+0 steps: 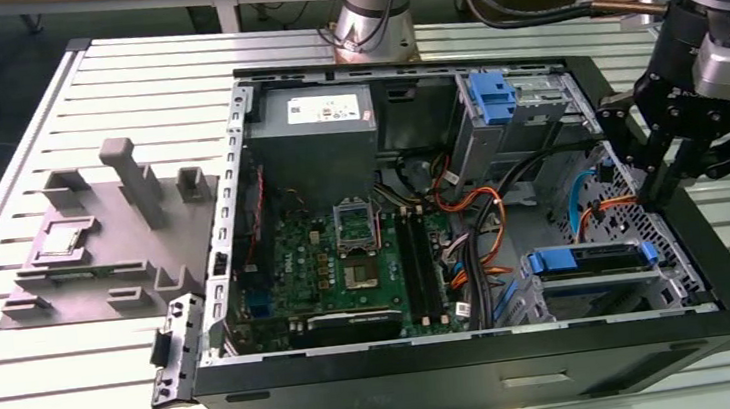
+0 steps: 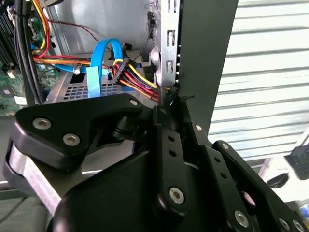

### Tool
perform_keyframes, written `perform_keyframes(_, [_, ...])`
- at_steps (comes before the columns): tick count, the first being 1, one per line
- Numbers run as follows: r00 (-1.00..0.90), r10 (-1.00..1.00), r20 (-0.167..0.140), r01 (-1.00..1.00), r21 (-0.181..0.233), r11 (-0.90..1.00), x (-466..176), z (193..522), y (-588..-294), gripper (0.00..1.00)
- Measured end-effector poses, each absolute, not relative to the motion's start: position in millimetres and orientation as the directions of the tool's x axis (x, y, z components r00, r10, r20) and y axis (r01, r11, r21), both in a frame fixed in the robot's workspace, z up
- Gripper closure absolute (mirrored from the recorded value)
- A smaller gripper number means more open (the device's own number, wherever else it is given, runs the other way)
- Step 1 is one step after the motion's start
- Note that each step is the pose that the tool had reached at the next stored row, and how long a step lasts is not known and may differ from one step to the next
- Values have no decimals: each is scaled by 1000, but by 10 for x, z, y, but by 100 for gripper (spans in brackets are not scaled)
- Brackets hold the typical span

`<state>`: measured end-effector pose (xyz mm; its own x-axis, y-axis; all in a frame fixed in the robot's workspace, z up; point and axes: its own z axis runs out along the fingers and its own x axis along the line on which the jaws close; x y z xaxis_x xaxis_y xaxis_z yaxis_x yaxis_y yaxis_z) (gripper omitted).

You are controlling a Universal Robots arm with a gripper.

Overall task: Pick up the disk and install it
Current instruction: 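Insert the first disk wire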

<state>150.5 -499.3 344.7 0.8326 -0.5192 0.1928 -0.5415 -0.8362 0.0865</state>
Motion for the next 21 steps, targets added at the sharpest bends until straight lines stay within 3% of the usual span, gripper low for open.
perform_keyframes(15, [858, -475, 194, -498, 86, -863, 1462, 3448, -4995, 77])
perform_keyframes(17, [858, -475, 194, -497, 87, -863, 1462, 3449, -4995, 83])
perform_keyframes(21, [858, -475, 194, -497, 86, -863, 1461, 3457, -4994, 83])
